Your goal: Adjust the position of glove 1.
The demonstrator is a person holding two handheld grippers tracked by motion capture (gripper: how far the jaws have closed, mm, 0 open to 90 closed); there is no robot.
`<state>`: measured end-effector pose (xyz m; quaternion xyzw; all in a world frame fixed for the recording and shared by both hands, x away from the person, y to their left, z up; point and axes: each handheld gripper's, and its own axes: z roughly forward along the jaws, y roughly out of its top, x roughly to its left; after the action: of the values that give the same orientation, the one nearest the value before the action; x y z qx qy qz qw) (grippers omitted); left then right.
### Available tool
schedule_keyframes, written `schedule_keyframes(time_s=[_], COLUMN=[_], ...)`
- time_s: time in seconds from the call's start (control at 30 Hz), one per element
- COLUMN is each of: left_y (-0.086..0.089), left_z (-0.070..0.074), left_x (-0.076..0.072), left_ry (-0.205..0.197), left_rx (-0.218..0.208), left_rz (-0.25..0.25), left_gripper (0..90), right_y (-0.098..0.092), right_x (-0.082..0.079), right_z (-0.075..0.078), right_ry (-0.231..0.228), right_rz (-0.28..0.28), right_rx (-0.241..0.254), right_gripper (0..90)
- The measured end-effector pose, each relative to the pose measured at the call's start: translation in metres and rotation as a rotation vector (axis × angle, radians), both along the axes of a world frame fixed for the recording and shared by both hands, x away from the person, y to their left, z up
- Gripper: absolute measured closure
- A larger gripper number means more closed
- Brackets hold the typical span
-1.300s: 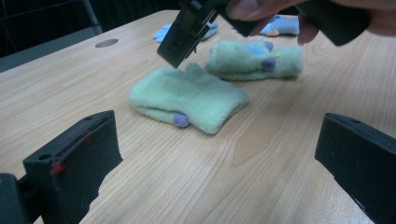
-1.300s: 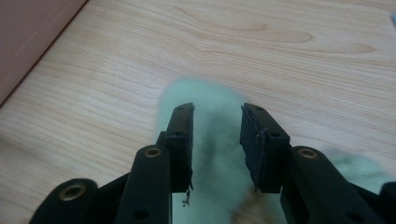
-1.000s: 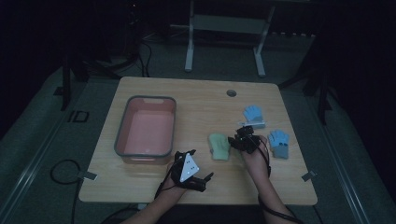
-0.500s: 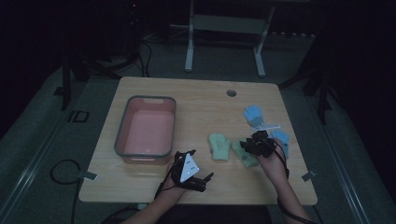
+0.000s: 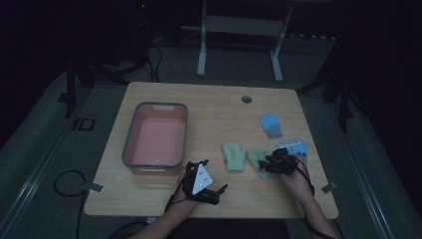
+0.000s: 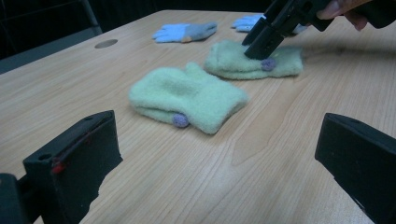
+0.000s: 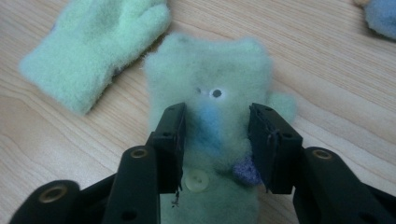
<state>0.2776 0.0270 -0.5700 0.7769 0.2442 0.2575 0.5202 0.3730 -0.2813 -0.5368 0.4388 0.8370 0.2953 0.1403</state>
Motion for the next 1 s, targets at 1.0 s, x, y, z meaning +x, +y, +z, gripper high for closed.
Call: schedule_keyframes(time_s=[1.0], left_y=[0.0], left_z=[0.0], left_x=[0.0], left_ry=[-0.003], left_rx=[0.0], left_rz=[0.005], left_gripper=[0.1], right_y=[0.007], right_x=[-0.003], right_z=[0.033], right_ry=[-0.13], right_rz=[-0.421], right_rx=[-0.016], right_gripper=[84.2])
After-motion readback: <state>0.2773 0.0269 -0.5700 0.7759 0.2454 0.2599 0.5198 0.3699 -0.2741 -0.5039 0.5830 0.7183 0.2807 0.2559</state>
